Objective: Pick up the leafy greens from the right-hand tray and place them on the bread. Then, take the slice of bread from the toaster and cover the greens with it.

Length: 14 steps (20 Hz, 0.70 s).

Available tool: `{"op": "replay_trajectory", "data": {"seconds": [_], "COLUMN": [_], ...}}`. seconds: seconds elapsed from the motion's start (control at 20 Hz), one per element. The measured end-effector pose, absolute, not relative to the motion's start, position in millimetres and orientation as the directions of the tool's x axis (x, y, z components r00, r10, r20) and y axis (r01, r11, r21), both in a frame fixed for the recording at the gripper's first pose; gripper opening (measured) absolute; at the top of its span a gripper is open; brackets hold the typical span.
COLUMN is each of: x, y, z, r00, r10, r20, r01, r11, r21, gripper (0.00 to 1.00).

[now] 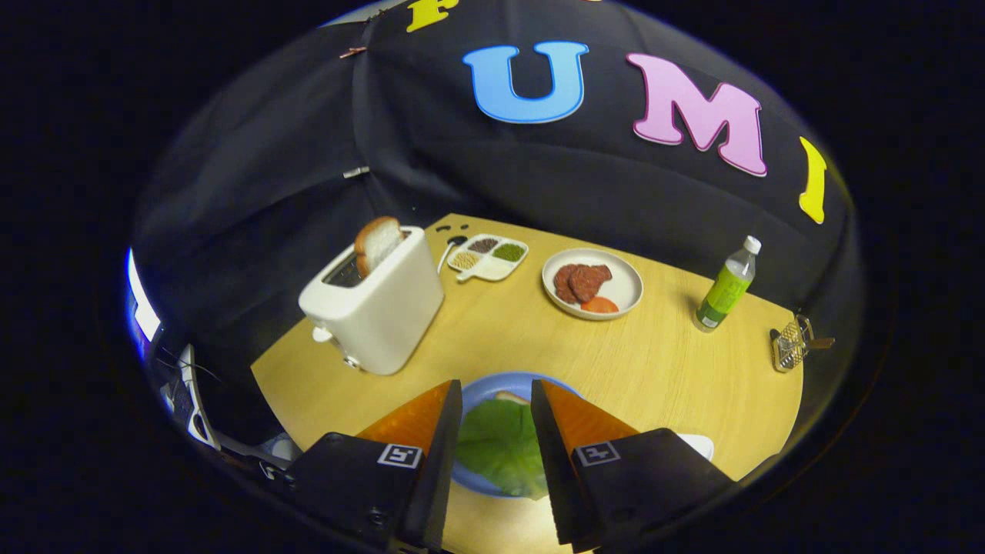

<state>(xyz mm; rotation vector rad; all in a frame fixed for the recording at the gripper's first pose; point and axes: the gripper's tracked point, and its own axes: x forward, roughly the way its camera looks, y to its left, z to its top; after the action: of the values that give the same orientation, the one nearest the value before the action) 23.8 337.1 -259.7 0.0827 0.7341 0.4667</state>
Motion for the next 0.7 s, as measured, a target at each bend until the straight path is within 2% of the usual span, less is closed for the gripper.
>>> {"op": "replay_trajectory", "data": {"seconds": [0.3, 0.5, 0.7], "x": [68.0, 96.0, 116.5], "y": [409.3, 463.3, 506.9], "z": [-186.6, -173.8, -193.3], "r00": [0.697, 0.710, 0.690], "r10": [0.481, 0.486, 0.483], "r20": [-0.532, -0.509, -0.540], "r01": [-0.418, -0.416, -0.414], "r11": [0.875, 0.873, 0.874], "r21": [0.243, 0.253, 0.253], "gripper": [0.57, 0.57, 0.57]}}
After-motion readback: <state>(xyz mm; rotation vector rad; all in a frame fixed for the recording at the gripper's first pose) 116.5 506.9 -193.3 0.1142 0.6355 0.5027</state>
